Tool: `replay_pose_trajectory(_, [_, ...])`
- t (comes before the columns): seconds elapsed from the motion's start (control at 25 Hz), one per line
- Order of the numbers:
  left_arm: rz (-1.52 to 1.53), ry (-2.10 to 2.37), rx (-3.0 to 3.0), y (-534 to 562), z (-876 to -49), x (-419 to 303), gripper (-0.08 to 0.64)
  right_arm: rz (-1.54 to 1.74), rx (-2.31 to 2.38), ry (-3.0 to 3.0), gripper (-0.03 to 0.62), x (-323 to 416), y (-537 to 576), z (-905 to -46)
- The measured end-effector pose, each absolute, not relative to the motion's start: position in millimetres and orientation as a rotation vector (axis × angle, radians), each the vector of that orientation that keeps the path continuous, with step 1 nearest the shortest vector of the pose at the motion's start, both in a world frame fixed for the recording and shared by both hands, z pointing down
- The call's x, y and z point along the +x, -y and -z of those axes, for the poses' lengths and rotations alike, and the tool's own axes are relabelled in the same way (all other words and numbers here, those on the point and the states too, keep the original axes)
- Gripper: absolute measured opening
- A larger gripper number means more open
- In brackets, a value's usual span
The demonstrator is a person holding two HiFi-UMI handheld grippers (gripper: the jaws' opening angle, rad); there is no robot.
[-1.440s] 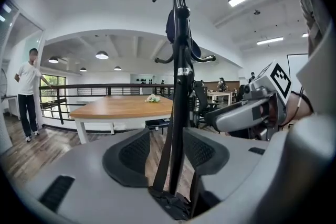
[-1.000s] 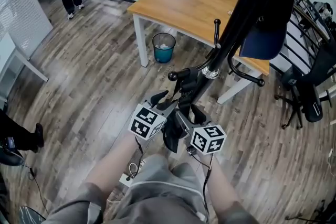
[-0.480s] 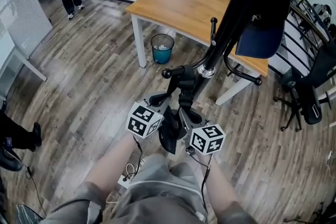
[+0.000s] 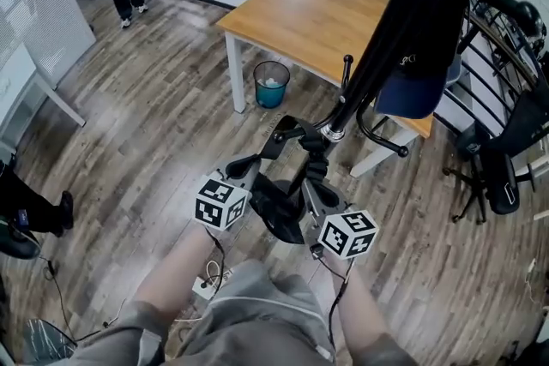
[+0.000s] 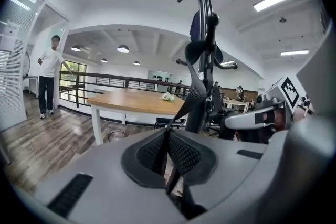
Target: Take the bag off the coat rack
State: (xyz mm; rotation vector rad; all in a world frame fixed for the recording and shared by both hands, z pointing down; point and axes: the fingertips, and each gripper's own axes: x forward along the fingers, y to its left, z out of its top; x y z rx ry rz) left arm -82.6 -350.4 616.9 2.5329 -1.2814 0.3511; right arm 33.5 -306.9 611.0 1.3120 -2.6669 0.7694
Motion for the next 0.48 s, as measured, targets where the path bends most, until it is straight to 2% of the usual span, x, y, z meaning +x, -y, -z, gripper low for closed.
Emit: replay_pose_trajectory(0.48, [-0.193, 1.408, 2.559, 324, -457, -125, 0.015, -0.704, 1.320, 2.803, 0.032, 32, 286, -449])
